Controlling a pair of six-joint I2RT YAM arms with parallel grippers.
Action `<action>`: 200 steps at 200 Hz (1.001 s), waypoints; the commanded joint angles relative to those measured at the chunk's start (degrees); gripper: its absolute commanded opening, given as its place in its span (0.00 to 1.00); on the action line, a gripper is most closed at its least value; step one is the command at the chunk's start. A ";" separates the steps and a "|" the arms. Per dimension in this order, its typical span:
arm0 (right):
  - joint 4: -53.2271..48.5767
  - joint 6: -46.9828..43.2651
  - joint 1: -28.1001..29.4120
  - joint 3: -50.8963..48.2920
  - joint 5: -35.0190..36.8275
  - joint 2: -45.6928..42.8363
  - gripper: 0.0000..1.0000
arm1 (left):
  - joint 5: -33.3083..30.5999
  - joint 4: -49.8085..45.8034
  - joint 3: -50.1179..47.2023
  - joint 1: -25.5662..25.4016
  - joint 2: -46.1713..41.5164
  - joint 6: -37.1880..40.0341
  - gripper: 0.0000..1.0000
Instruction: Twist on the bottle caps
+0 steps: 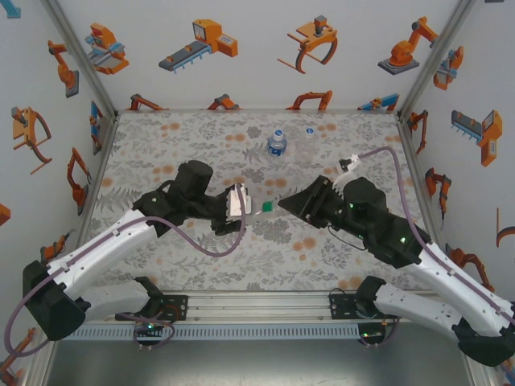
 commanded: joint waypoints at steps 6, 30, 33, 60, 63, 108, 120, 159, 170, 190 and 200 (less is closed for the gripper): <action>0.91 -12.07 -0.14 4.38 8.17 -1.70 0.53 | 4.89 3.20 1.32 -0.82 0.00 2.08 0.00; 1.23 -27.84 -0.15 6.69 8.11 -2.77 0.54 | 5.30 2.72 1.41 -0.82 -0.02 1.82 0.00; 1.40 -29.77 -0.15 6.88 7.94 -2.85 0.54 | 5.29 2.63 1.42 -0.81 -0.10 1.92 0.00; 4.60 -50.74 -0.16 7.66 -3.97 -3.78 0.54 | 5.47 0.34 1.90 -0.80 -0.54 2.61 0.00; 4.56 -53.01 -0.21 7.82 -5.75 -3.73 0.54 | 5.53 0.08 1.95 -0.80 -0.64 2.79 0.00; -5.46 -80.57 -0.14 13.51 -29.11 -1.28 0.59 | 7.61 -2.37 2.20 -0.80 -1.55 3.48 0.00; -7.86 -86.08 -0.21 13.80 -33.89 -0.43 0.59 | 7.99 -2.76 2.30 -0.84 -1.82 3.48 0.00; -7.82 -91.96 -0.15 10.81 -35.42 -0.12 0.59 | 8.75 -2.78 2.26 -0.89 -2.43 3.01 0.00; -7.18 -91.96 -0.21 9.94 -33.85 -0.15 0.58 | 8.94 -2.78 2.32 -1.00 -2.46 3.02 0.00; -5.43 -91.75 -0.14 8.29 -32.66 -0.49 0.55 | 8.91 -2.78 2.40 -0.98 -2.44 2.92 0.00; -4.34 -91.46 -0.22 7.56 -32.40 -0.73 0.54 | 8.86 -2.84 2.45 -1.06 -2.35 2.91 0.00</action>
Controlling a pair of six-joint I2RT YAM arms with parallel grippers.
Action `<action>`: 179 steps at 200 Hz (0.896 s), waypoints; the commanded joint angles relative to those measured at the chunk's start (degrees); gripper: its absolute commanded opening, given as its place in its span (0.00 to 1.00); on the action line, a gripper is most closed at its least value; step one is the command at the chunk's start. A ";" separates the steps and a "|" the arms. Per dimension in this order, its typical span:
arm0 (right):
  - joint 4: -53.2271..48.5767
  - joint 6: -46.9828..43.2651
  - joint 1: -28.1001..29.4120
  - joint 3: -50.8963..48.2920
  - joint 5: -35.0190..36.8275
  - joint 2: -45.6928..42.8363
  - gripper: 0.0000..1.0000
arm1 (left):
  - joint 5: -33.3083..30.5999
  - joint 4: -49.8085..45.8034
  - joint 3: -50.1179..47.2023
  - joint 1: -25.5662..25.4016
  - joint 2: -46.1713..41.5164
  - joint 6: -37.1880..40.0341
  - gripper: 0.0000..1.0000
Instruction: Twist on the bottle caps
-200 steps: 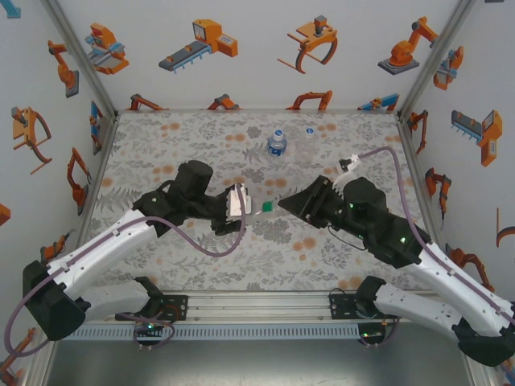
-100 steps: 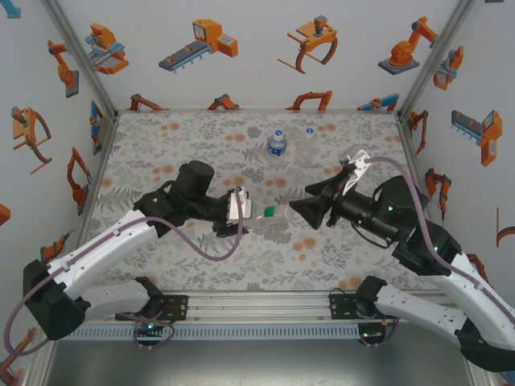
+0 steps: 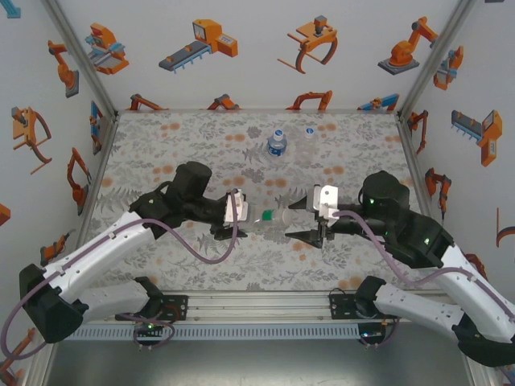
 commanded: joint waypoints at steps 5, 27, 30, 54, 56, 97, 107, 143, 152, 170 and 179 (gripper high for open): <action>2.99 -2.38 -0.01 -1.85 0.13 -0.70 0.54 | 2.22 -0.72 1.95 -0.46 -0.92 0.80 0.00; 3.91 -1.94 -0.09 -2.39 1.59 -0.41 0.54 | 2.26 -1.03 2.07 -0.46 -0.92 0.90 0.00; 3.98 -1.93 -0.05 -2.43 1.81 -0.37 0.54 | 2.26 -1.07 2.17 -0.46 -0.95 0.90 0.00; 4.17 -1.93 -0.02 -2.63 2.67 -0.13 0.53 | 2.18 -1.32 2.25 -0.54 -1.10 0.90 0.00; 4.24 -1.93 -0.04 -2.63 2.80 -0.15 0.53 | 2.19 -1.33 2.25 -0.57 -1.11 0.87 0.00; 4.08 -1.78 -0.01 -2.63 3.05 0.59 0.50 | 2.10 -1.43 2.18 -0.63 -1.14 0.88 0.00; 4.25 -1.46 -0.04 -2.57 2.77 0.63 0.47 | 2.16 -1.40 2.24 -0.65 -1.19 0.89 0.00; 4.26 0.36 -0.03 -2.92 2.73 0.69 0.45 | 2.14 -1.40 2.42 -0.72 -0.98 1.07 0.00; 4.17 1.12 -0.01 -3.08 2.94 0.67 0.45 | 2.17 -1.42 2.49 -0.72 -0.90 1.05 0.00; 3.92 3.18 -0.05 -3.31 3.78 0.68 0.48 | 2.12 -1.34 2.44 -0.72 -0.97 1.25 0.00; 3.75 3.51 -0.05 -3.35 3.70 0.67 0.48 | 2.16 -1.34 2.51 -0.72 -0.80 1.33 0.00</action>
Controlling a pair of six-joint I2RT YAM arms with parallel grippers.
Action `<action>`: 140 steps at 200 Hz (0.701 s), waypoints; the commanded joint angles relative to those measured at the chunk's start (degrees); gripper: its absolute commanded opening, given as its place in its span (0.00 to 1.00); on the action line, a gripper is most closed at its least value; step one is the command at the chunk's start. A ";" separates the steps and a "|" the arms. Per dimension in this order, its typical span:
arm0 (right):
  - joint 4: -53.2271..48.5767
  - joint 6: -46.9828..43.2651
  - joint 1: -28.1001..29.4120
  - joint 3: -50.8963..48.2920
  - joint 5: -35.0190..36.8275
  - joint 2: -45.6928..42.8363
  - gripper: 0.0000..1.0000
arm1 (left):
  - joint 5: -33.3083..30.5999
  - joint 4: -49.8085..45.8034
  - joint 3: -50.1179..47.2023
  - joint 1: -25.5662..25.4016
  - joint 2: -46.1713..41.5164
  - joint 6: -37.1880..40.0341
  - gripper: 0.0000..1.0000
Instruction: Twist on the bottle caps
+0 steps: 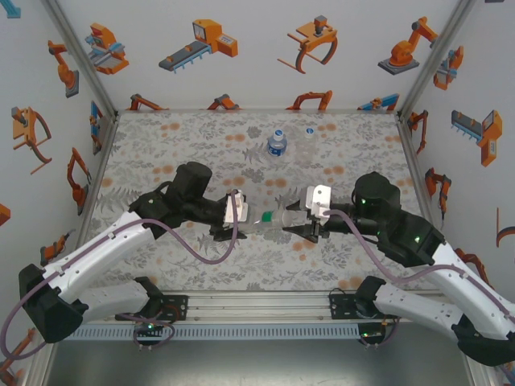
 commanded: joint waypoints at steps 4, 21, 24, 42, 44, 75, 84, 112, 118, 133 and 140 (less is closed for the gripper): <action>1.06 2.87 -0.01 -0.95 0.88 0.06 0.47 | 2.02 0.00 2.12 -0.48 -0.78 1.25 0.00; 1.83 4.01 -0.01 -1.30 1.31 -0.15 0.42 | 1.99 -0.05 1.99 -0.48 -0.89 1.25 0.00; 1.87 4.12 -0.03 -1.34 1.31 -0.16 0.41 | 1.96 0.02 2.05 -0.48 -0.90 1.24 0.00; 2.67 5.63 -0.02 -1.74 1.61 -0.55 0.37 | 1.99 0.01 2.09 -0.48 -0.67 1.07 0.00; 2.84 5.92 -0.03 -1.74 1.76 -0.55 0.37 | 1.97 0.08 2.03 -0.48 -0.61 1.07 0.00; 6.56 19.53 -0.01 -3.58 7.27 -1.26 0.23 | 1.91 0.22 2.22 -0.48 -0.34 0.96 0.00; 7.75 26.11 -0.02 -4.26 10.21 -1.39 0.15 | 1.73 0.57 2.16 -0.50 -0.21 0.68 0.00; 9.44 48.57 -0.04 -5.78 18.87 -1.05 0.00 | 1.31 2.08 1.90 -0.48 0.39 0.33 0.00; 9.03 53.94 -0.04 -5.86 20.92 -0.86 0.00 | 1.08 2.60 1.95 -0.48 0.60 -0.03 0.00; 7.87 65.84 -0.03 -5.81 24.47 -0.20 0.00 | 0.52 4.53 1.37 -0.48 0.85 -0.68 0.00; 7.05 70.48 -0.01 -5.75 26.02 0.07 0.00 | 0.18 5.23 1.24 -0.48 1.01 -0.99 0.00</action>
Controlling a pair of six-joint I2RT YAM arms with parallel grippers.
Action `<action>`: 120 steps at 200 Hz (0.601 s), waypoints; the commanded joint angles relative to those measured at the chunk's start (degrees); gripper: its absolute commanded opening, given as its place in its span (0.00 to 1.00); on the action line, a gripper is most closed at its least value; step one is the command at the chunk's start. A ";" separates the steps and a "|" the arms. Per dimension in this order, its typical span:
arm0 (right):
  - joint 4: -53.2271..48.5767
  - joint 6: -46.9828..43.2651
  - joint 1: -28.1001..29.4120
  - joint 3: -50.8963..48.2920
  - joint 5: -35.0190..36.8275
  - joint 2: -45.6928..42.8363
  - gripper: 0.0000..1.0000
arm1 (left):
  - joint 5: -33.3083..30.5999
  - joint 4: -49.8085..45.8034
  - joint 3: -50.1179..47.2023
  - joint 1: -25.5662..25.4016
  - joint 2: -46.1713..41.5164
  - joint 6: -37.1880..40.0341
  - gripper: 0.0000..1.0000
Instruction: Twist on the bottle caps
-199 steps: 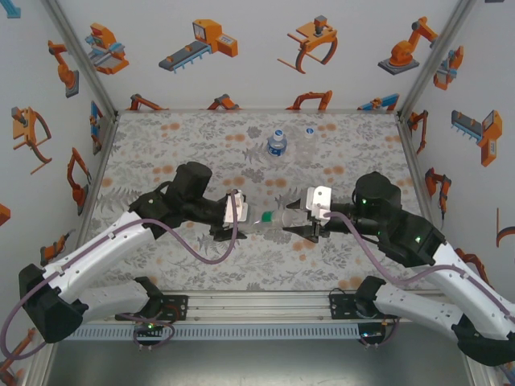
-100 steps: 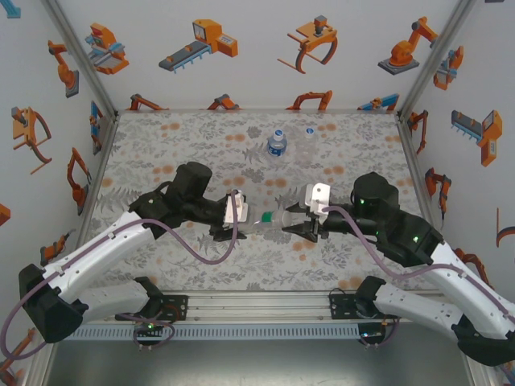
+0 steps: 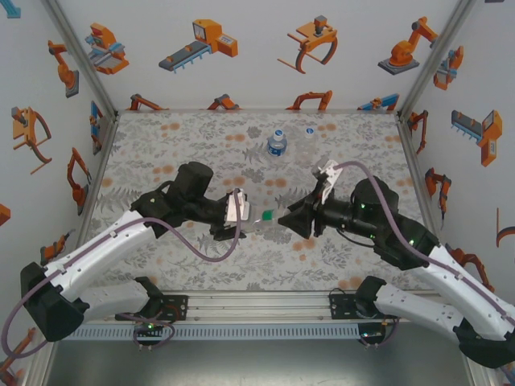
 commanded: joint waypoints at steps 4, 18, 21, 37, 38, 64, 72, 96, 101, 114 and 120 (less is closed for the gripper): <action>-0.48 29.95 -0.19 -0.93 13.08 1.46 0.00 | 1.56 5.64 1.18 -0.54 0.26 -0.55 0.00; -1.35 36.62 -0.26 -1.17 16.11 1.51 0.00 | 0.02 7.06 1.19 -0.54 0.64 -2.31 0.00; -1.20 37.48 -0.21 -1.31 16.68 1.51 0.00 | -0.20 7.43 1.01 -0.54 0.79 -2.68 0.00; 0.68 38.95 -0.19 -2.19 19.27 1.13 0.11 | -1.10 9.59 0.78 -0.58 1.46 -5.01 0.00; 0.81 38.78 -0.19 -2.22 19.50 1.09 0.13 | -1.13 9.68 0.80 -0.56 1.55 -5.22 0.00; 4.97 33.02 -0.25 -3.00 22.81 1.59 0.55 | -2.26 13.54 1.08 -0.79 2.85 -12.36 0.00; 6.98 30.84 -0.23 -3.09 23.51 1.98 0.60 | -3.19 14.85 1.05 -0.94 3.12 -14.60 0.00; 10.79 27.14 -0.24 -2.79 26.64 4.04 0.64 | -7.79 18.19 1.05 -1.76 3.75 -21.01 0.00; 11.33 26.63 -0.19 -2.63 27.22 4.70 0.64 | -8.87 19.03 0.90 -1.93 3.76 -22.20 0.00; 12.47 26.14 -0.24 -2.52 28.96 6.40 0.64 | -11.26 20.78 0.73 -2.21 3.77 -24.88 0.00; 13.27 26.18 -0.19 -2.65 29.53 7.11 0.64 | -12.25 21.59 0.64 -2.39 3.82 -26.16 0.00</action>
